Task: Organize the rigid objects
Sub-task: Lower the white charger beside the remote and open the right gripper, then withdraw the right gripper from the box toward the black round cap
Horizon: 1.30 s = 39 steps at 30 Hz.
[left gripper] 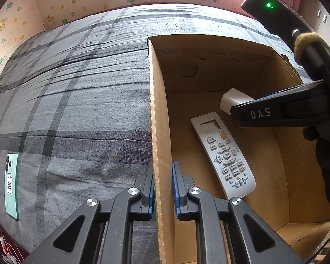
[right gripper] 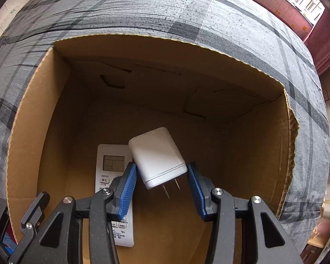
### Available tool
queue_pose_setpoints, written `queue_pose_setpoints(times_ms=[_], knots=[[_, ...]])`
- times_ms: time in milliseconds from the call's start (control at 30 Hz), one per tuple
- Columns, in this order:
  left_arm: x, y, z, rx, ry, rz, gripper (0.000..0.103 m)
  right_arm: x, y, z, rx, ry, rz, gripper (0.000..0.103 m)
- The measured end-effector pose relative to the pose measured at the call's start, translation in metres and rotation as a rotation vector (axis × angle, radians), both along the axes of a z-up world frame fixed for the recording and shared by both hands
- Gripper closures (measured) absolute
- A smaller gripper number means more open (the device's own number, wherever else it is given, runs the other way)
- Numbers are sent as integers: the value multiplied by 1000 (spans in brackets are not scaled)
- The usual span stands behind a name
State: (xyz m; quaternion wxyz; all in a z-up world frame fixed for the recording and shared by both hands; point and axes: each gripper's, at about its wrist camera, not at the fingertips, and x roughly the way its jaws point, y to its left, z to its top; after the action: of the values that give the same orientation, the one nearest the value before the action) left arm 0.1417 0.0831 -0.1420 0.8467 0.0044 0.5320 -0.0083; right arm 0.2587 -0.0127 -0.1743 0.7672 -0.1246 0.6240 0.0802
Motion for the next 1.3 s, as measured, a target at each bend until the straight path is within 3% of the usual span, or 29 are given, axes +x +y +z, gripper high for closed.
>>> queue_pose_setpoints(times_ms=[400,533,667,867,1300], knots=[[1,1,0,-2,3,1,89,4,-4,-3,40,9,-14,53],[1,2,0,-2,3,0,89,2,-5,8,46,-20,3,46],[1,1,0,-2,3,1,89,-3,-6,22,62,-60,16,26],[0,1,0,0,2,1,89,-13,-2,45,66,-119,30,12],[0,2,0,1,4,8,88,-26,-35,87,86,-195,5,1]])
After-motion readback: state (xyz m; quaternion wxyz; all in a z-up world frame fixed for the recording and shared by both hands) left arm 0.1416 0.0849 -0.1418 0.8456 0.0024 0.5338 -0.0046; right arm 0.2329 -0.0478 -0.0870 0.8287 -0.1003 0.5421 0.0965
